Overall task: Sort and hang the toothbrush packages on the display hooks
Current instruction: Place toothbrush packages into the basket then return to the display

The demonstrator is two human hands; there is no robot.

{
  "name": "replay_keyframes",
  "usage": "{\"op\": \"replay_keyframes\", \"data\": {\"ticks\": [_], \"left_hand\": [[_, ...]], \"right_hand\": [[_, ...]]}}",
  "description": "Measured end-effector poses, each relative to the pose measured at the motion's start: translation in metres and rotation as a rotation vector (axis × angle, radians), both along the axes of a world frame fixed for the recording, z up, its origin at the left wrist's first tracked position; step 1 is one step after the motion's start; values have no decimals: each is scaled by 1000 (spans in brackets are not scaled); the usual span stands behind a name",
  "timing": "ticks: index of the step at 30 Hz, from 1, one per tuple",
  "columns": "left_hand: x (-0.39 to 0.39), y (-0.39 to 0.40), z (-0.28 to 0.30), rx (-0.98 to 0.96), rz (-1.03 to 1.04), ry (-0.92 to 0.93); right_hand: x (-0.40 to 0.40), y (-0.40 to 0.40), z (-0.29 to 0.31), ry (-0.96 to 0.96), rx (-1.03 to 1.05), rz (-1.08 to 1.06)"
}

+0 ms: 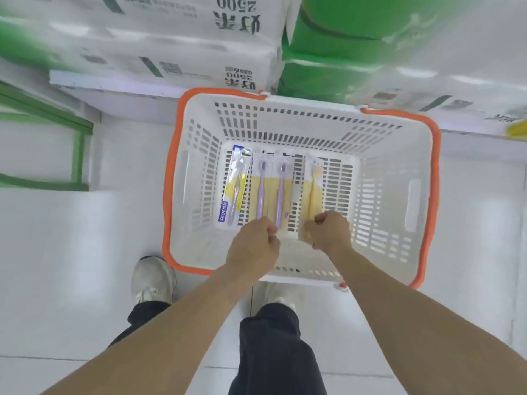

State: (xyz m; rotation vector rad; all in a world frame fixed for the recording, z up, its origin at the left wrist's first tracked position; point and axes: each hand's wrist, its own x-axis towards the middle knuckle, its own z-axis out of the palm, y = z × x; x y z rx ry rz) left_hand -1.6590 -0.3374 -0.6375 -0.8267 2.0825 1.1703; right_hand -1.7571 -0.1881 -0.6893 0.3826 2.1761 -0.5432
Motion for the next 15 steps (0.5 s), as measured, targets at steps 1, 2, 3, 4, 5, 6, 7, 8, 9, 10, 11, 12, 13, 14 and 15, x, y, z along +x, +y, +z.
{"op": "replay_keyframes", "data": {"ticks": [1, 2, 3, 4, 5, 6, 7, 8, 9, 10, 11, 12, 13, 14, 15], "left_hand": [[2, -1, -11, -33, -20, -12], [3, -1, -20, -64, -49, -26], [5, -2, -27, -92, -85, -42], [8, -3, -33, -118, -125, -57], [11, -5, -38, -146, -166, -67], [15, -6, -39, -172, -202, -73], [20, -8, -38, -193, -218, -69], [23, -11, -34, -209, -217, -62], [25, -15, -27, -223, -212, -62], [27, -19, -16, -238, -204, -71], [26, -23, -4, -250, -195, -82], [26, -26, 10, -260, -189, -87], [26, -28, 28, -264, -189, -90], [27, -29, 47, -257, -194, -92], [29, -28, 73, -241, -201, -98]], "right_hand": [[1, -1, -19, 17, 26, 20], [2, -2, -35, 34, 44, 48], [4, -2, -50, 37, 72, 73], [7, -1, -60, 37, 90, 110], [9, 0, -67, 36, 104, 130], [13, 3, -71, 27, 125, 158], [16, 5, -69, 18, 138, 176], [19, 7, -63, 11, 150, 201], [22, 7, -52, 10, 156, 236], [25, 6, -35, 13, 160, 288], [28, 5, -12, 24, 147, 335], [29, 2, 14, 43, 126, 374], [33, 0, 44, 54, 98, 412], [37, -2, 73, 60, 71, 446], [45, -3, 104, 49, 49, 471]]}}
